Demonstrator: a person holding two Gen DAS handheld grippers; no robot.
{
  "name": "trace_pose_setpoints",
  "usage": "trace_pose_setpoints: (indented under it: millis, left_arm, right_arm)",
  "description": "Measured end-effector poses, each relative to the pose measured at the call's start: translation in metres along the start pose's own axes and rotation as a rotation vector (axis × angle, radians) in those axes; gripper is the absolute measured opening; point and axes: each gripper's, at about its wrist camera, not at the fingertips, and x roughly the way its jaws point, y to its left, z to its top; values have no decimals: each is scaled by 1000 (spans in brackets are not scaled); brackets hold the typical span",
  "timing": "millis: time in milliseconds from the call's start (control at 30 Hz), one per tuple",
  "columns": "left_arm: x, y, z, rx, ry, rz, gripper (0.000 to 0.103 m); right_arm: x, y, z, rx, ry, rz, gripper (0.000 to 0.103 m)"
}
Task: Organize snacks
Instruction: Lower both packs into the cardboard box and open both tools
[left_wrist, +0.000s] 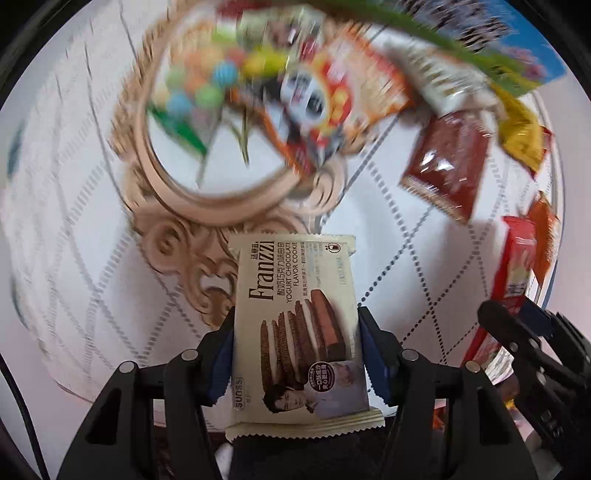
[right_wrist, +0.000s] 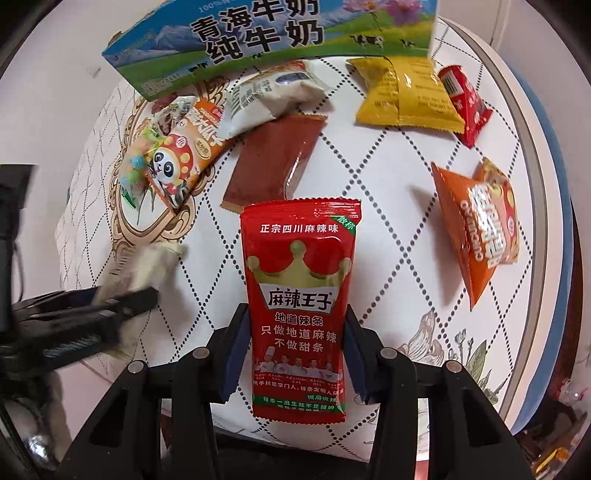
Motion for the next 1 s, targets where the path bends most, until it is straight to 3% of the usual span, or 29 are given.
trace_pose_setpoints:
  millis: [100, 200, 400, 600, 733, 833, 1000]
  left_arm:
    - [31, 11, 7, -45, 95, -30, 59]
    - [37, 15, 11, -68, 96, -28, 57]
    - [-10, -2, 12, -33, -18, 0, 57]
    - [-97, -18, 19, -4, -158, -89, 57]
    - [-152, -35, 50, 22, -233, -157, 57]
    - [-181, -49, 88, 52, -271, -196, 57]
    - [-203, -79, 161, 123, -353, -96, 57]
  right_arm:
    - [12, -11, 11, 12, 26, 3, 50]
    - [23, -18, 20, 27, 50, 4, 50]
    - [19, -24, 20, 45, 44, 29, 50]
    - [-27, -27, 38, 62, -21, 117, 49]
    - [-72, -33, 77, 80, -100, 197, 49]
    - [-108, -45, 126, 84, -178, 219, 49]
    - [-144, -66, 226, 33, -306, 96, 49]
